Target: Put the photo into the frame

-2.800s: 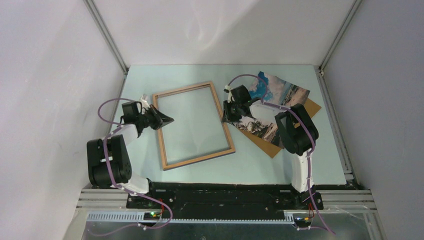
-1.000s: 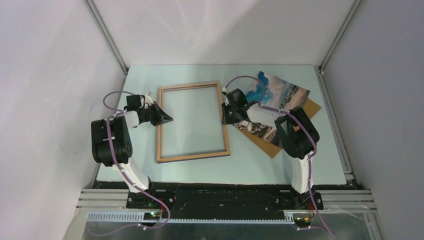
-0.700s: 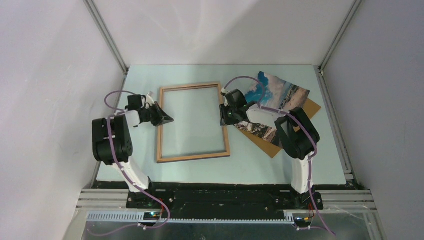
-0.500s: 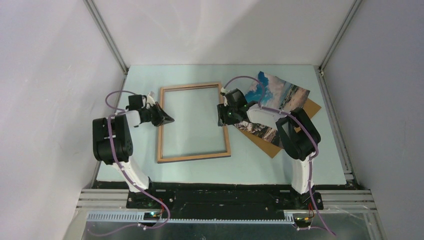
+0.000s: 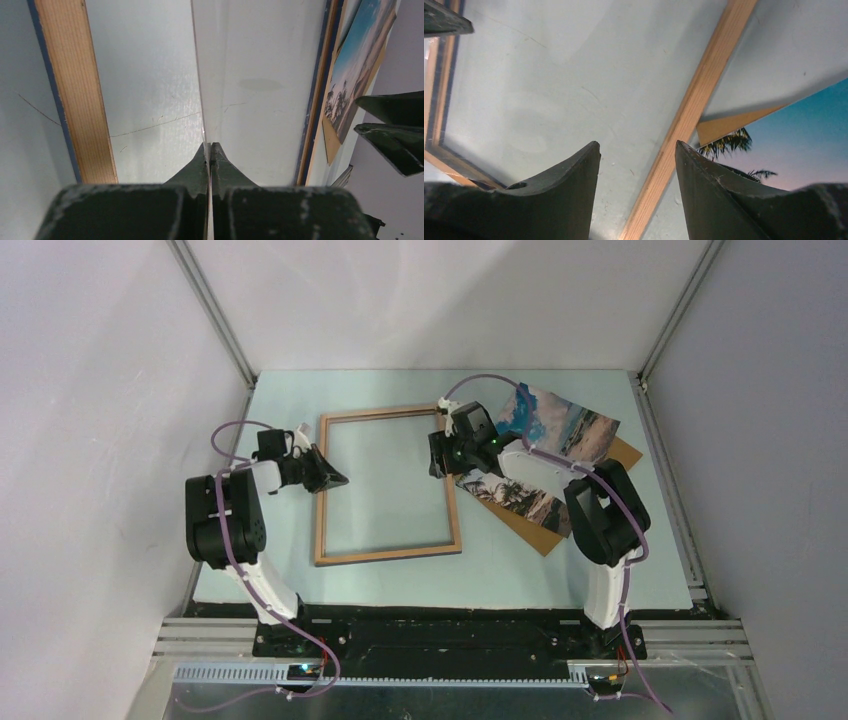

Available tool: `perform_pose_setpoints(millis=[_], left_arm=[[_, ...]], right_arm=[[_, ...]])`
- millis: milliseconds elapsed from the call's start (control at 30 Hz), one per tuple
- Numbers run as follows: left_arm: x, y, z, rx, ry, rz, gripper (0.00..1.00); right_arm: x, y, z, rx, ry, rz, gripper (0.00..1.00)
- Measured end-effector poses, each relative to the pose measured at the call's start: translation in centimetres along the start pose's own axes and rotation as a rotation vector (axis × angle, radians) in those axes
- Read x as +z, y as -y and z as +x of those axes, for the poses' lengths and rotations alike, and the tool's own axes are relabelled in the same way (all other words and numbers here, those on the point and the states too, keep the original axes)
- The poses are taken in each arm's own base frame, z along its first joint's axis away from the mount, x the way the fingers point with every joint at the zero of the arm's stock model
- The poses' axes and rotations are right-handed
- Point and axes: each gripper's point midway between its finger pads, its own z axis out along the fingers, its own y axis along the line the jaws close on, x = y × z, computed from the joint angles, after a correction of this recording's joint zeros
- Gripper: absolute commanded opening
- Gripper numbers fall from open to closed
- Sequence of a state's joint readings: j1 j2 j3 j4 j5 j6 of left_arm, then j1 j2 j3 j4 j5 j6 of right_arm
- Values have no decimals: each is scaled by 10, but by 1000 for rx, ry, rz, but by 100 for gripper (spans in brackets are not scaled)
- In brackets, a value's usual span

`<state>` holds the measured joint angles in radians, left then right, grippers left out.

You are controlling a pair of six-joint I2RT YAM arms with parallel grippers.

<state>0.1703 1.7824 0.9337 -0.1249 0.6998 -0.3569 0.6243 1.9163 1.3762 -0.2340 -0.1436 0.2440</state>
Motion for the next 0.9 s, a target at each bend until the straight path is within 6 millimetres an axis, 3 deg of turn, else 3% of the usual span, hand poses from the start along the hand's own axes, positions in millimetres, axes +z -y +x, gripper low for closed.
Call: perform_pose_setpoints(millis=[200,267,367,600,900], left_arm=[[0,0,0,-2,-3,-3,0],[0,0,0,-2,-3,-5,0],[1,-2,0,-4,-4,-10,0],[1,-2,0,-4,-4,-15,0],[1,-3,1,3,-5,-18,0]], right_arm=[[-5,-15,-41,-72,57,-43,58],[-1,-22,-58,-98,82,-69,58],[10,-28,-68,-136,85,-97,58],[47,-41,-49,-249,-17,-138,58],[77,-93,-29,-405,-87,-220,58]])
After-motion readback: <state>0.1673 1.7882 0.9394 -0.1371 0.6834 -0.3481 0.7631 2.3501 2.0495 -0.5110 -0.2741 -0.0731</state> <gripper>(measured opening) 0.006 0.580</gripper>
